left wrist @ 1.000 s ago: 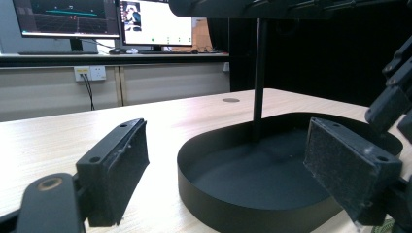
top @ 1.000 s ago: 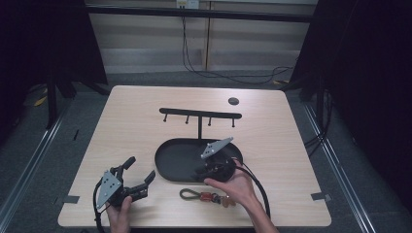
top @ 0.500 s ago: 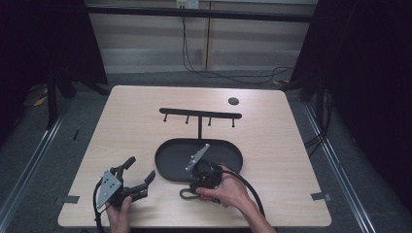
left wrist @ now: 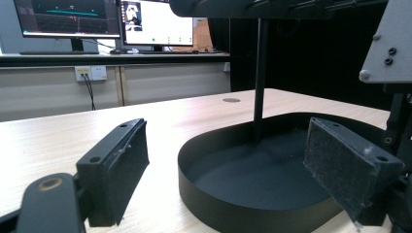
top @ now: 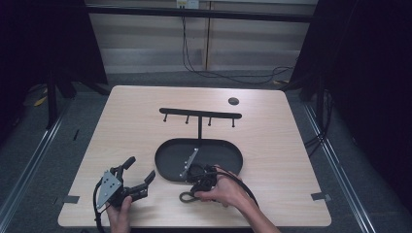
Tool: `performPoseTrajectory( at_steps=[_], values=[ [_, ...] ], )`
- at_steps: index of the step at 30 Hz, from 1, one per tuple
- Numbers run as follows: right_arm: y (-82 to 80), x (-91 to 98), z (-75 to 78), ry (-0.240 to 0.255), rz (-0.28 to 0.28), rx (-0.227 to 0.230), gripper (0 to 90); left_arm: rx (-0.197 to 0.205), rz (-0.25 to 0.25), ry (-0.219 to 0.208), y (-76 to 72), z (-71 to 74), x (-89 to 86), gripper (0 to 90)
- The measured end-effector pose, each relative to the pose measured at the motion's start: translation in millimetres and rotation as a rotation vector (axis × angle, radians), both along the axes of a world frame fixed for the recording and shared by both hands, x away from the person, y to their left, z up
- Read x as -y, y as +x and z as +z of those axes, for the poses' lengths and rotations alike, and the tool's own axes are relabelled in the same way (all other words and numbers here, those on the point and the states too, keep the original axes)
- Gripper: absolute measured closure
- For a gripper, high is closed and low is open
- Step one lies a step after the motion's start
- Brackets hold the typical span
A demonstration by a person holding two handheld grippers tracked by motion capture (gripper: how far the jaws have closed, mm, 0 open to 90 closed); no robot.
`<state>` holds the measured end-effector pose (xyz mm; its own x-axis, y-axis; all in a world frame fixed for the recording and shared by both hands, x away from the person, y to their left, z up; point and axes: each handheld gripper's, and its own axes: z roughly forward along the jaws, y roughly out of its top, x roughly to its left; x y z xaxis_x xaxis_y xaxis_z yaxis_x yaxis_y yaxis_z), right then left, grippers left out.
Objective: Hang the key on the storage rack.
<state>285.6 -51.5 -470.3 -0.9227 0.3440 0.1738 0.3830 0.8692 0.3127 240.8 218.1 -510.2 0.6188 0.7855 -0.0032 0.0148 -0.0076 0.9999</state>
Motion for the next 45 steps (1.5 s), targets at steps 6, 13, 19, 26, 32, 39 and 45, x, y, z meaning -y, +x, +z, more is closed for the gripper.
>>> performPoseTrajectory(
  at_steps=[6,13,19,26,32,39,45],
  values=[
    [-0.7,-10.6,2.5,-0.080,0.030,0.018,84.5,-0.001,-0.005,0.001,0.0,0.1,-0.3,15.8],
    [4.4,-11.8,2.2,-0.088,0.020,-0.011,85.2,-0.002,-0.004,0.001,-0.1,0.0,-0.2,15.8],
    [3.9,-16.9,5.1,-0.124,0.043,-0.006,85.9,-0.002,-0.004,0.001,0.0,0.1,-0.1,15.8],
    [10.5,-10.6,15.0,-0.086,0.022,-0.014,85.9,-0.003,-0.005,0.001,0.0,0.1,-0.2,15.9],
    [9.0,2.2,28.5,-0.053,-0.011,-0.008,85.9,-0.003,-0.006,0.002,0.1,0.1,-0.3,15.8],
    [12.7,11.9,42.6,-0.048,-0.024,-0.003,85.9,-0.002,-0.006,0.001,0.0,0.1,-0.2,15.8],
    [12.5,16.9,60.7,-0.046,-0.030,0.026,85.9,-0.002,-0.006,0.001,0.0,0.1,-0.2,15.8]
  ],
)
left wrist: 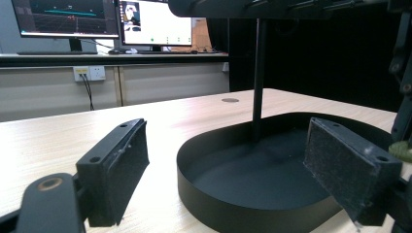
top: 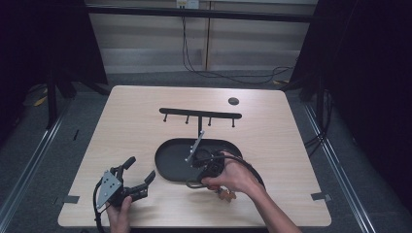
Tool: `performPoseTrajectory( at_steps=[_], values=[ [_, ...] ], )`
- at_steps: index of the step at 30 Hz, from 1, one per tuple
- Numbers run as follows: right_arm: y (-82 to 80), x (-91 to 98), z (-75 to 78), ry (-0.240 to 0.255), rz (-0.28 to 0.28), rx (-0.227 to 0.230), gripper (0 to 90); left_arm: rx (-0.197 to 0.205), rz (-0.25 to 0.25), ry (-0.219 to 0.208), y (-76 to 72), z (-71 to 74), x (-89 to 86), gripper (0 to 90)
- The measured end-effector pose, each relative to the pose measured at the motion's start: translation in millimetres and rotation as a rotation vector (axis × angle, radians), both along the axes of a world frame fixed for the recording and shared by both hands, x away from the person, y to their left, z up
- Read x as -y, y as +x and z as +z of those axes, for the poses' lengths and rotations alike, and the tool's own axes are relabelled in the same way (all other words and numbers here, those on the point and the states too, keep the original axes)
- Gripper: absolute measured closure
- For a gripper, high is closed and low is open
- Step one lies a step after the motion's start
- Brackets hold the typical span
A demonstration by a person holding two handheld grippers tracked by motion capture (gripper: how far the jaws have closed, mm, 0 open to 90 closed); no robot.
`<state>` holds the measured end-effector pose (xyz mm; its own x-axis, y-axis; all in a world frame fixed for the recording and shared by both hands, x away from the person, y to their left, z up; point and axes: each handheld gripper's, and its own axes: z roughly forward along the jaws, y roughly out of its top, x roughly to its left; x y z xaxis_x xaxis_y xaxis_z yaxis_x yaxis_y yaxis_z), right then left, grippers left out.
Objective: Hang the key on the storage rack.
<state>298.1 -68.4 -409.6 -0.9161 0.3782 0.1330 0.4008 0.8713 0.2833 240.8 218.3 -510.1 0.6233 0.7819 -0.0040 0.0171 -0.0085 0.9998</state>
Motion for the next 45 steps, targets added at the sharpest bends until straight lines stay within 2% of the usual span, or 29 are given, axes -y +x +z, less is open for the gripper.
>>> performPoseTrajectory(
  at_steps=[11,16,19,21,23,25,28,32,35,36,41,45],
  values=[
    [3.2,6.3,20.4,-0.002,0.005,0.008,85.9,0.000,0.001,0.000,-0.1,0.0,0.0,15.8],
    [4.2,10.6,32.8,0.022,-0.003,0.017,85.9,0.000,0.005,0.001,-0.1,0.0,0.1,15.8],
    [3.9,12.0,36.9,0.021,-0.001,0.022,85.9,0.000,0.005,0.001,-0.1,0.0,0.1,15.8],
    [5.3,17.2,48.6,0.039,-0.009,0.022,85.9,-0.001,0.005,0.001,-0.1,0.0,0.1,15.8],
    [6.8,18.5,51.6,0.039,-0.013,0.029,85.9,0.000,0.005,0.001,-0.1,0.0,0.1,15.8],
    [8.9,19.4,56.0,0.032,-0.020,0.032,85.9,0.000,0.005,0.001,-0.1,0.0,0.1,15.8],
    [11.9,16.2,59.2,-0.008,-0.016,0.040,85.9,0.000,0.004,0.001,-0.1,0.0,0.1,15.8],
    [16.7,17.4,65.1,-0.001,-0.024,0.041,85.9,-0.001,0.004,0.001,-0.1,0.0,0.1,15.8],
    [18.9,17.9,68.1,-0.015,-0.023,0.049,85.9,0.000,0.003,0.000,0.0,0.0,0.1,15.8],
    [20.3,18.6,71.1,0.000,-0.023,0.054,85.9,0.000,0.002,0.000,0.0,0.0,0.1,15.8],
    [24.0,18.4,78.0,0.006,-0.013,0.053,85.9,-0.001,-0.001,0.000,0.3,0.1,0.1,15.8],
    [28.0,14.4,78.9,-0.017,0.002,0.049,85.9,-0.002,0.005,-0.005,0.9,0.0,0.4,15.8]
  ],
)
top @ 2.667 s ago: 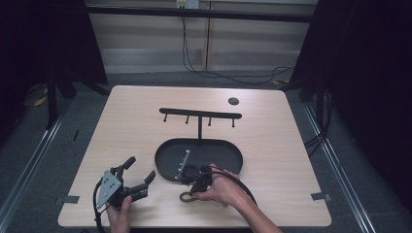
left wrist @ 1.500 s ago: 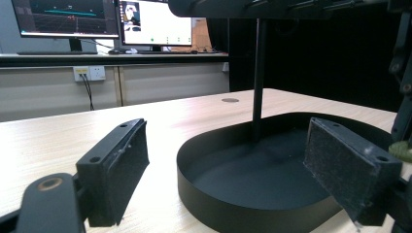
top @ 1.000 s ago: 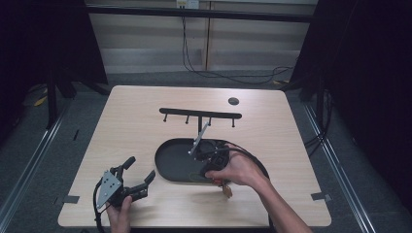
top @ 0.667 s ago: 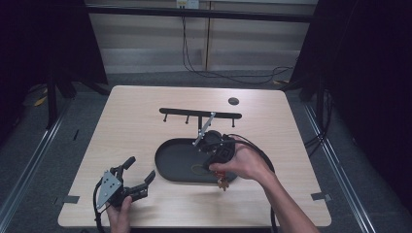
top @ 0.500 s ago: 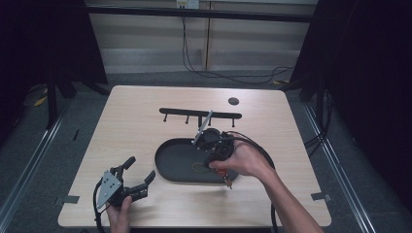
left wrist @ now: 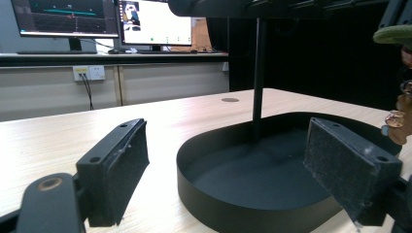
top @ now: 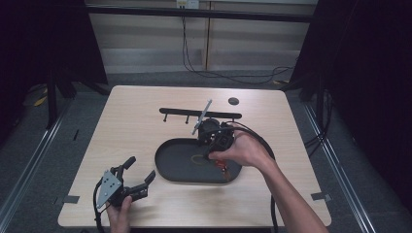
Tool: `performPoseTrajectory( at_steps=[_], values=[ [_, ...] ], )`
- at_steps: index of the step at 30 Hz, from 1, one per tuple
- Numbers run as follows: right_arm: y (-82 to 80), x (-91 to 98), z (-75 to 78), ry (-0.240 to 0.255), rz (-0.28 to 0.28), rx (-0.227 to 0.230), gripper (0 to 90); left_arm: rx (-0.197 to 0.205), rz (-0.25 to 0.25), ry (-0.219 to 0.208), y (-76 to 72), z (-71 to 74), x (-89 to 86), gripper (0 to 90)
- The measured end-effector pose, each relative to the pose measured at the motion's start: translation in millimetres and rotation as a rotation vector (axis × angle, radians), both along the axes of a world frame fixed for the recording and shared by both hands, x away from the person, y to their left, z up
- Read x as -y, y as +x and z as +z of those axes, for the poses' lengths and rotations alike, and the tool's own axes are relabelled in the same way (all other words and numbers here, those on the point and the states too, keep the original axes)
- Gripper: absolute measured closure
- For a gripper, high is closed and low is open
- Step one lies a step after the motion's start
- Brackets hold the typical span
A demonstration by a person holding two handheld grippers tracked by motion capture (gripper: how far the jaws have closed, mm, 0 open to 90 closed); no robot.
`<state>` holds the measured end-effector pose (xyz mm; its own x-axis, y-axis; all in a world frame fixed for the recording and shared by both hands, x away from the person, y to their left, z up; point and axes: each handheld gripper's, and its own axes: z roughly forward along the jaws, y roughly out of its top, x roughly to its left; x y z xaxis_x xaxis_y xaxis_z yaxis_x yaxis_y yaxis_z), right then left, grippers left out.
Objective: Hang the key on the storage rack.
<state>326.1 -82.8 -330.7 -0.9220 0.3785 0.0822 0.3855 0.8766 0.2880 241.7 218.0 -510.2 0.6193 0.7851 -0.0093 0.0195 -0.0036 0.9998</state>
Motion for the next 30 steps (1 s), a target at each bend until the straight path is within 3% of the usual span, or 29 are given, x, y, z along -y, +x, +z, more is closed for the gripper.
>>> performPoseTrajectory(
  at_steps=[8,9,15,25,27,30],
  values=[
    [10.0,5.0,15.1,-0.002,-0.024,0.013,85.9,0.000,0.006,0.005,0.2,0.0,0.2,15.8],
    [11.2,6.4,23.0,0.010,-0.047,0.026,86.0,0.000,0.005,0.006,0.1,0.1,0.1,15.8],
    [19.7,6.1,38.9,0.011,-0.038,0.044,86.0,0.005,0.006,0.010,0.2,0.1,-0.2,15.8],
    [35.6,-2.4,45.2,-0.001,-0.011,0.029,85.9,0.005,0.005,0.009,0.2,0.1,-0.2,15.8],
    [38.5,-4.1,49.6,-0.036,-0.018,0.016,85.9,0.006,0.001,0.010,0.2,0.1,-0.4,15.8],
    [45.1,-1.8,54.4,-0.044,-0.030,0.028,85.9,0.006,-0.001,0.007,0.2,0.1,-0.2,15.8]
  ],
)
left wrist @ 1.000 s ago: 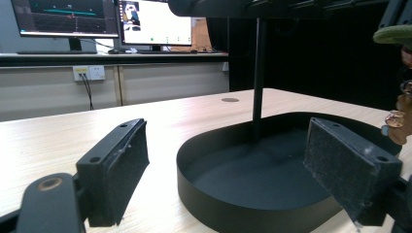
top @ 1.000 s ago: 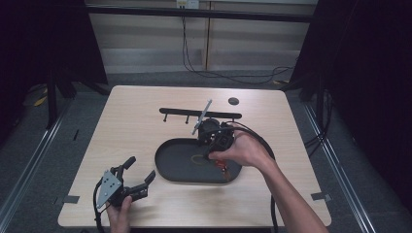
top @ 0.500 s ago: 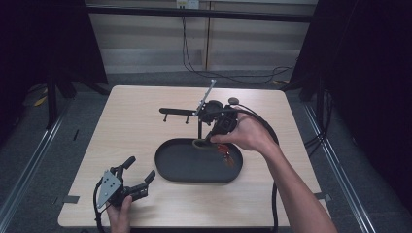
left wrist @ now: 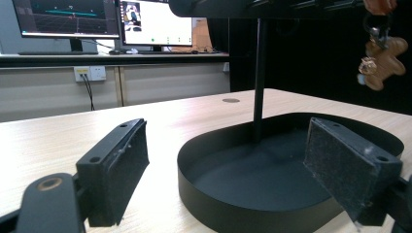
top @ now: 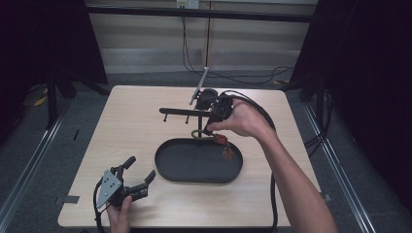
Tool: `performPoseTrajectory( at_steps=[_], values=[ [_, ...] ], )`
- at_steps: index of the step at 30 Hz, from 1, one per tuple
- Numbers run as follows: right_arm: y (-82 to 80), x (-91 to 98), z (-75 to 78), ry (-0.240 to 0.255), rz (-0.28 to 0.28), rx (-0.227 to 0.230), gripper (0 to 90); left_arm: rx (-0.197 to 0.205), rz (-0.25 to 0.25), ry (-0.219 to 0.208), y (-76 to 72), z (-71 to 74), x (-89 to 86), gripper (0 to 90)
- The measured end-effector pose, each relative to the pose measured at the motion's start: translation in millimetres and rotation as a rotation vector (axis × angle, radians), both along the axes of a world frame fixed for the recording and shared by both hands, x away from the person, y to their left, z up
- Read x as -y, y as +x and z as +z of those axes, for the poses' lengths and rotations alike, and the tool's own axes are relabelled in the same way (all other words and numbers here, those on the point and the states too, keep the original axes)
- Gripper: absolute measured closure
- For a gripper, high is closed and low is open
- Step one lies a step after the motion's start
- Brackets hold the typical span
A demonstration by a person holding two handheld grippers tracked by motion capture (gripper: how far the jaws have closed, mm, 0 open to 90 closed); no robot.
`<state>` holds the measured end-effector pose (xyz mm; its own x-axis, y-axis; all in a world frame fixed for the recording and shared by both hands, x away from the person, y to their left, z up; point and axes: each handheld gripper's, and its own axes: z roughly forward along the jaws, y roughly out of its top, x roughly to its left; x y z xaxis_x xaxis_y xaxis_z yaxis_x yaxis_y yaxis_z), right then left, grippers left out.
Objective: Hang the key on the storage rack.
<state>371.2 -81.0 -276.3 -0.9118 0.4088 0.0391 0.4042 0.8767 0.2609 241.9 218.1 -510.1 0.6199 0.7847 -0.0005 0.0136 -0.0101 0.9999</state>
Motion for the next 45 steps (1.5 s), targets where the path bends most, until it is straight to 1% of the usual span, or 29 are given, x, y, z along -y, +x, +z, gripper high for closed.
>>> performPoseTrajectory(
  at_steps=[2,4,5,6,8,10,11,13,14,16,18,19,21,22,25,27,30,33,36,37,40,42,43,45],
  values=[
    [3.4,1.3,4.1,-0.009,-0.017,0.006,85.9,-0.002,-0.003,0.002,0.1,0.0,-0.1,15.8],
    [5.5,1.7,5.5,-0.010,-0.012,0.008,85.9,-0.002,-0.003,0.002,0.1,0.0,-0.1,15.8],
    [10.5,2.1,7.9,-0.025,-0.006,0.008,85.9,0.000,-0.002,-0.003,0.2,-0.2,0.3,15.8],
    [12.5,2.2,8.0,-0.029,-0.005,0.009,85.9,0.001,-0.001,-0.003,0.2,-0.2,0.3,15.8],
    [18.3,3.2,7.1,-0.031,-0.011,0.008,85.9,0.001,0.001,-0.003,0.0,-0.1,0.2,15.8],
    [23.0,3.5,5.0,-0.035,-0.010,-0.002,85.9,0.001,0.001,-0.003,0.0,-0.1,0.2,15.8],
    [23.0,3.5,5.0,-0.035,-0.010,-0.002,85.9,0.001,0.000,-0.003,0.0,-0.1,0.2,15.8],
    [28.4,3.0,2.2,-0.030,-0.009,0.000,85.9,0.001,0.001,-0.019,0.0,-0.2,1.2,15.8],
    [30.1,2.8,1.6,-0.031,-0.010,0.000,85.9,0.001,0.000,-0.017,0.0,-0.2,1.0,15.8],
    [32.8,1.7,0.9,-0.035,-0.011,-0.001,85.9,-0.002,-0.002,-0.016,-0.1,-0.3,0.9,15.8],
    [35.8,0.3,-0.4,-0.054,-0.018,0.003,85.8,-0.001,-0.002,-0.016,-0.1,-0.3,0.8,15.8],
    [37.5,0.0,-1.8,-0.047,-0.016,-0.008,85.9,-0.002,-0.001,-0.023,-0.2,-0.4,1.4,15.8],
    [39.9,-1.7,-3.7,-0.049,-0.012,-0.016,85.8,-0.002,-0.001,-0.022,-0.1,-0.3,1.3,15.8],
    [40.5,-2.2,-3.7,-0.039,-0.008,-0.013,85.8,-0.001,-0.003,-0.011,-0.3,-0.3,0.5,15.8],
    [40.3,-2.8,-3.4,-0.035,-0.007,-0.008,85.6,-0.001,-0.005,-0.014,-0.5,-0.3,0.6,15.8],
    [41.5,-1.8,-2.3,-0.034,-0.009,0.007,85.6,-0.001,-0.004,-0.014,-0.6,-0.3,0.6,15.8],
    [44.3,0.3,-3.6,-0.031,-0.027,0.010,85.5,-0.002,-0.006,-0.014,-0.6,-0.3,0.6,15.8],
    [44.3,-0.3,-4.5,-0.028,-0.019,0.011,85.2,-0.001,-0.006,-0.014,-0.5,-0.3,0.6,15.8],
    [45.6,0.2,-4.0,-0.026,-0.020,0.003,84.8,-0.001,-0.006,-0.014,-0.6,-0.3,0.6,15.8],
    [46.5,0.9,-3.7,-0.021,-0.019,0.004,84.5,-0.002,-0.012,-0.017,-0.5,-0.3,0.9,15.8],
    [47.8,2.0,-3.4,-0.018,-0.022,0.008,84.0,-0.003,-0.012,-0.017,-0.6,-0.3,0.9,15.8],
    [48.4,2.7,-3.3,-0.012,-0.028,0.003,83.0,-0.002,-0.012,-0.017,-0.6,-0.3,0.9,15.7],
    [49.7,3.7,-3.0,-0.009,-0.041,0.007,82.4,-0.002,-0.012,-0.017,-0.6,-0.3,0.9,15.8],
    [51.6,4.9,-4.0,-0.010,-0.049,0.008,81.8,-0.003,-0.012,-0.016,-0.5,-0.3,0.8,15.8]
  ],
)
